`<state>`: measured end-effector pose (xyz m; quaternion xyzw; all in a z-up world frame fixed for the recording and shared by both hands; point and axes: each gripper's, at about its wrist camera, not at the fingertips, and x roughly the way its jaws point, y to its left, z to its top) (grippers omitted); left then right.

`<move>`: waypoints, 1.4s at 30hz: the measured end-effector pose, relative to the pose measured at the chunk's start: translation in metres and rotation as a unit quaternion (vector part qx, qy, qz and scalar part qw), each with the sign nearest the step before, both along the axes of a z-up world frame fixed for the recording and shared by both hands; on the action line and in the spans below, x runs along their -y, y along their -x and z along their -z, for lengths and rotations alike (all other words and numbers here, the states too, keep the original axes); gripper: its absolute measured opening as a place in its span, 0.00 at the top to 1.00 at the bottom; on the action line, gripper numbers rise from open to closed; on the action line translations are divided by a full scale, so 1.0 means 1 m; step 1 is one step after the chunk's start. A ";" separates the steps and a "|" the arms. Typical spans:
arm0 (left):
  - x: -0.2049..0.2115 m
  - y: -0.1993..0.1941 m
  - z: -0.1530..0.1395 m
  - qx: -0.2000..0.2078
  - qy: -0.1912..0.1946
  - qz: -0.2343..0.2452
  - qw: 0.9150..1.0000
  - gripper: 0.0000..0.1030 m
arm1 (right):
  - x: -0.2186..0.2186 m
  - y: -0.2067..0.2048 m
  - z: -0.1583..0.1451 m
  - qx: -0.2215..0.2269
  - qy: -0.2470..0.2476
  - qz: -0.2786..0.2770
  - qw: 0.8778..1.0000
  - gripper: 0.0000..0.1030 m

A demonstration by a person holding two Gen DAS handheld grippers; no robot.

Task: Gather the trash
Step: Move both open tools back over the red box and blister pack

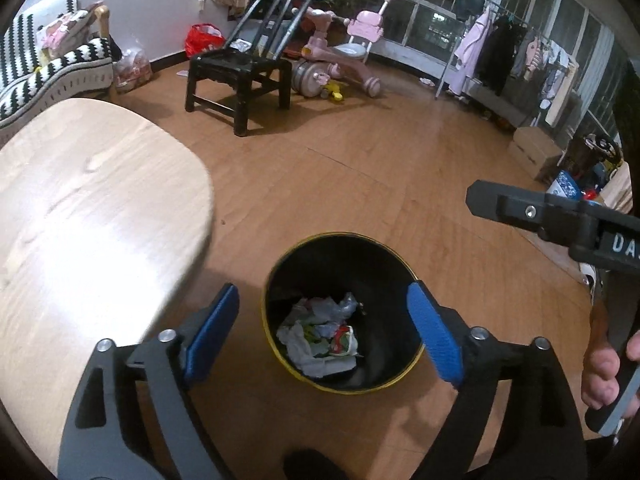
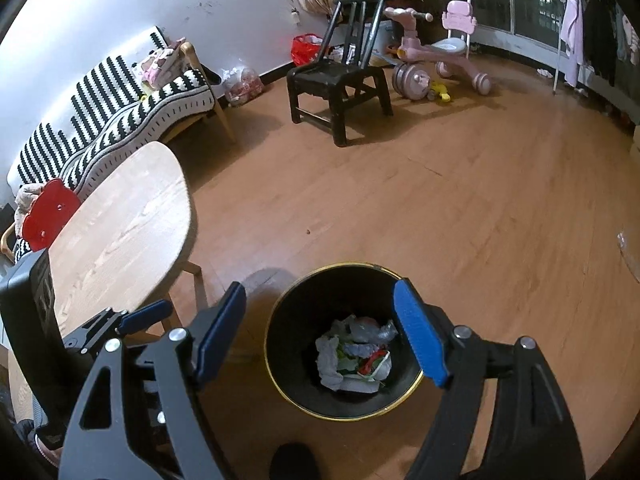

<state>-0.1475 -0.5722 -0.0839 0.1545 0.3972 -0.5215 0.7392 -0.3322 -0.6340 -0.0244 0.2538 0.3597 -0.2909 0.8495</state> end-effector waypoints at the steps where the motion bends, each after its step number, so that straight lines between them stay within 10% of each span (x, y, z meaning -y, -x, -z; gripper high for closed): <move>1: -0.007 -0.004 -0.006 0.005 0.002 -0.006 1.000 0.13 | -0.004 -0.005 -0.003 0.001 0.002 -0.002 1.000 0.25; 14: -0.179 -0.096 -0.072 0.076 0.006 -0.143 0.987 0.07 | -0.116 -0.135 -0.051 0.034 0.026 -0.123 0.991 0.14; 34: -0.549 -0.235 -0.077 0.100 -0.028 -0.417 0.903 0.07 | -0.403 -0.360 -0.062 0.047 0.004 -0.358 0.933 0.14; 42: -0.574 -0.274 -0.055 0.100 -0.062 -0.388 0.914 0.07 | -0.454 -0.411 -0.037 0.033 -0.023 -0.399 0.916 0.14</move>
